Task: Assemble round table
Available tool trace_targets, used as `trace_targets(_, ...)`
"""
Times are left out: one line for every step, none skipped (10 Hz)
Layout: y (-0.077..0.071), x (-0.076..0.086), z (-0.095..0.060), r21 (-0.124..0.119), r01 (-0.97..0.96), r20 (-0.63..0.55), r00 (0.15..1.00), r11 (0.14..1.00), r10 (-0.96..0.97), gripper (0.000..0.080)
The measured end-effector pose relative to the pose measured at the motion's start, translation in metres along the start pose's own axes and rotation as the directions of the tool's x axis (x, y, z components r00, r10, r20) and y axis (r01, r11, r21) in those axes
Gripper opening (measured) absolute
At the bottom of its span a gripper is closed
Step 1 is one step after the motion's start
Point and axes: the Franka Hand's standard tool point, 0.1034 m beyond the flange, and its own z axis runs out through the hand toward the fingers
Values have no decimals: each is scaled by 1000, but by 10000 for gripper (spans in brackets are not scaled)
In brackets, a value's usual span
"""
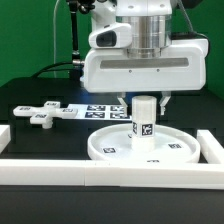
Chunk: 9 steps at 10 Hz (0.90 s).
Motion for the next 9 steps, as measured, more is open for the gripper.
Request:
trace_targets(-4, 0, 0, 10, -111, -6, 994, 994, 111, 409)
trace_targets(-6, 1, 0, 22, -203, -6, 979, 979, 203, 409)
trace_targets(-6, 1, 0, 38, -298, -2, 954, 954, 298, 409)
trace_targets(-6, 1, 0, 50, -376, 4, 927, 925, 376, 409)
trace_targets(-7, 1, 0, 52, -433, 8, 901, 900, 434, 409)
trace_targets(-7, 1, 0, 53, -486, 12, 874, 872, 486, 409)
trace_targets(-8, 1, 0, 55, -532, 17, 847, 845, 532, 409)
trace_targets(-8, 1, 0, 59, -578, 24, 816, 814, 577, 409)
trace_targets(-9, 1, 0, 62, -632, 32, 774, 772, 632, 409)
